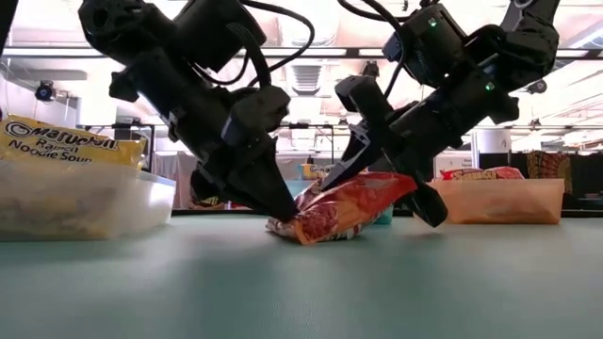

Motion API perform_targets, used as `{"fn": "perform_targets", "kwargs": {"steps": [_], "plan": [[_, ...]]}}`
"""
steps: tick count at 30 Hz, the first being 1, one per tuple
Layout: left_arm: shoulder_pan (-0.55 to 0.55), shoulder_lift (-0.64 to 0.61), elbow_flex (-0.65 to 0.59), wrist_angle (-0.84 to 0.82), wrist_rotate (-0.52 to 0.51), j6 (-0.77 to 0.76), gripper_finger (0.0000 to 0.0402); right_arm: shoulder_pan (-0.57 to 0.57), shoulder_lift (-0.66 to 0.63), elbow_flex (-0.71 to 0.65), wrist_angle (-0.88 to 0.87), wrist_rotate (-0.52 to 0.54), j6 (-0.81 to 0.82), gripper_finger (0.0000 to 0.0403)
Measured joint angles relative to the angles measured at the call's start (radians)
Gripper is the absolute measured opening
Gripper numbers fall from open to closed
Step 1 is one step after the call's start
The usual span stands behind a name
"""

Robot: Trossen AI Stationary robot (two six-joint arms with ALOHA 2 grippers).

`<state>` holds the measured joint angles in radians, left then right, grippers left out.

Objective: Sort Maruchan noodles
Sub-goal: Put the orange noodle pack into the orange bin

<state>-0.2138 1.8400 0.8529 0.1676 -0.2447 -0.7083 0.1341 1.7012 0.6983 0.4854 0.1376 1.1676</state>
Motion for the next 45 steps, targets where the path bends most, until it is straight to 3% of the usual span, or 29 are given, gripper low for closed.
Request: {"fn": "perform_targets", "kwargs": {"steps": [10,20,31,39,45], "plan": [[0.000,-0.157,-0.001,-0.240,0.044,-0.081,0.0054,-0.008,-0.078,-0.002,-0.126,-0.086,-0.115,0.0125],[0.000,-0.222,0.000,-0.283,0.034,-0.167,0.0062,-0.101,-0.356,-0.003,-0.451,-0.130,-0.372,0.0125],[0.000,-0.204,0.001,-0.282,-0.032,-0.260,0.0062,-0.275,-0.763,-0.001,-0.877,-0.137,-0.843,0.0125],[0.006,-0.204,0.002,-0.280,-0.139,-0.286,0.0062,-0.427,-0.927,0.034,-1.116,-0.128,-1.275,0.0125],[0.009,-0.204,0.002,-0.274,-0.231,-0.318,0.0062,-0.510,-0.940,0.034,-1.218,0.049,-1.482,0.0125]]}}
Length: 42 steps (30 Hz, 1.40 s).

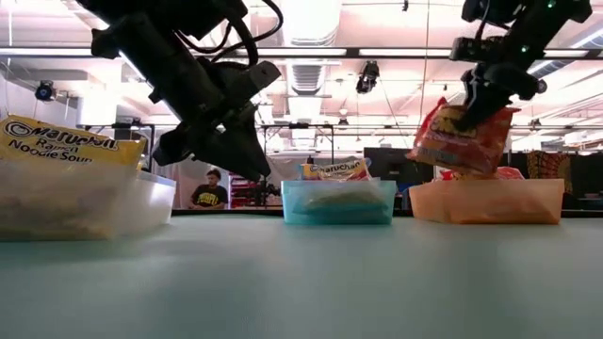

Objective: Sort Maruchan noodles
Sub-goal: Put the orange noodle pack into the orange bin

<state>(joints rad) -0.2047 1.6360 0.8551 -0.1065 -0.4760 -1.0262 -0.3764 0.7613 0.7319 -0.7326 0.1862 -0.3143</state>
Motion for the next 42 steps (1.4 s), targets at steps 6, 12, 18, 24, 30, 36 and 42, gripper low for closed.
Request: {"fn": "perform_targets", "kwargs": {"steps": [6,12,18,24,30,36,42], "plan": [[0.009,0.000,0.000,0.001,-0.033,-0.013,0.0062,-0.070,0.003,-0.001,-0.042,-0.026,-0.028,0.0123],[0.026,0.000,0.000,0.001,-0.036,-0.013,0.0062,-0.100,0.023,-0.030,-0.189,-0.036,-0.077,0.0123],[0.046,0.000,0.001,0.001,-0.037,-0.015,0.0062,-0.100,0.056,-0.037,-0.202,-0.021,-0.005,0.0123],[0.059,0.000,0.001,0.001,-0.038,-0.103,0.0062,-0.100,0.072,-0.037,-0.204,0.000,0.034,0.0123],[0.061,0.000,0.015,0.000,-0.038,-0.113,0.0062,-0.100,0.071,-0.037,-0.204,0.103,0.054,0.0123],[0.067,-0.001,0.077,-0.044,-0.038,-0.047,0.0062,-0.100,0.071,-0.038,-0.204,0.094,0.065,0.0123],[0.089,-0.002,0.162,-0.211,-0.038,-0.041,0.0062,-0.100,0.072,-0.038,-0.203,0.077,0.062,0.0135]]}}
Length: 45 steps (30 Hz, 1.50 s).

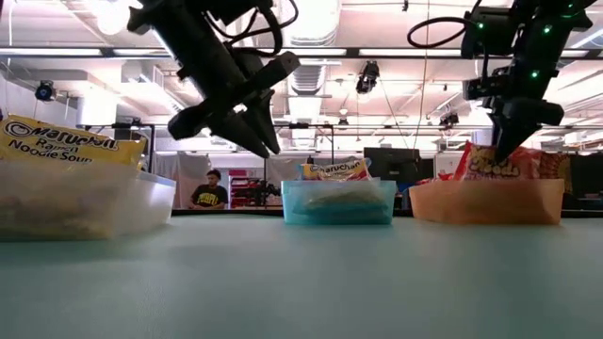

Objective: Sort Maruchan noodles
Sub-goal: Put the orange noodle pack into the orange bin, then return to Home Position

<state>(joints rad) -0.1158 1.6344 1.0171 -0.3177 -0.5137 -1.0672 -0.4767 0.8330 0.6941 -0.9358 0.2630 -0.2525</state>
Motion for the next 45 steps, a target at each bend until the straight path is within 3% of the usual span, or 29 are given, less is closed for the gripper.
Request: {"fn": "perform_targets", "kwargs": {"steps": [7,13,19,22,29,34,38,45], "plan": [[0.033,0.000,0.093,-0.179,-0.014,0.009,0.0062,0.000,0.000,0.000,0.051,0.058,-0.020,0.0182],[0.036,-0.011,0.185,-0.487,-0.048,0.039,0.0049,0.000,0.001,0.045,0.059,0.096,0.009,0.0207],[0.031,-0.124,0.181,-0.626,-0.086,0.119,0.0037,-0.006,-0.014,0.119,0.154,-0.055,0.050,0.0204],[0.027,-0.235,0.119,-0.651,-0.136,0.113,0.0037,-0.009,-0.029,0.140,0.233,-0.139,0.091,0.0203],[0.023,-0.554,-0.083,-0.637,-0.196,0.106,0.0037,-0.008,-0.067,0.141,0.346,-0.136,0.238,0.0203],[0.004,-0.780,-0.255,-0.583,-0.138,0.130,0.0037,-0.008,-0.075,0.137,0.343,-0.123,0.323,0.0203],[-0.019,-0.962,-0.390,-0.483,-0.081,0.168,0.0037,-0.008,-0.095,0.137,0.344,-0.095,0.397,0.0203],[-0.023,-1.243,-0.602,-0.221,-0.078,0.333,0.0037,-0.008,-0.127,0.130,0.455,-0.076,0.447,0.0203]]}}
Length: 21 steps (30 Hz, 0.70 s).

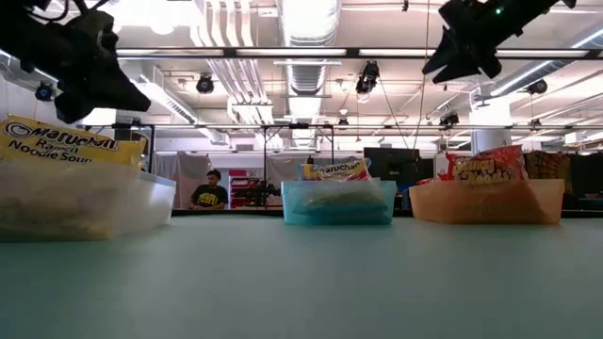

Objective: Sort Maruchan noodles
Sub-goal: Return to Home Position

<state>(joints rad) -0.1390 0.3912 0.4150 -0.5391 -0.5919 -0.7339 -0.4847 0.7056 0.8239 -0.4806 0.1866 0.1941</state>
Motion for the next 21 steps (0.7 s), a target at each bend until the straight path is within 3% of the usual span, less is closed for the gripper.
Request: {"fn": "perform_targets", "kwargs": {"steps": [10,21], "plan": [[0.000,-0.264,-0.233,0.401,0.009,0.172,0.0037,0.004,0.003,-0.091,0.228,0.000,0.117,0.0203],[0.000,-0.364,-0.290,0.466,0.023,0.203,0.0037,0.024,0.017,-0.400,0.786,0.000,0.256,0.0203]]}}
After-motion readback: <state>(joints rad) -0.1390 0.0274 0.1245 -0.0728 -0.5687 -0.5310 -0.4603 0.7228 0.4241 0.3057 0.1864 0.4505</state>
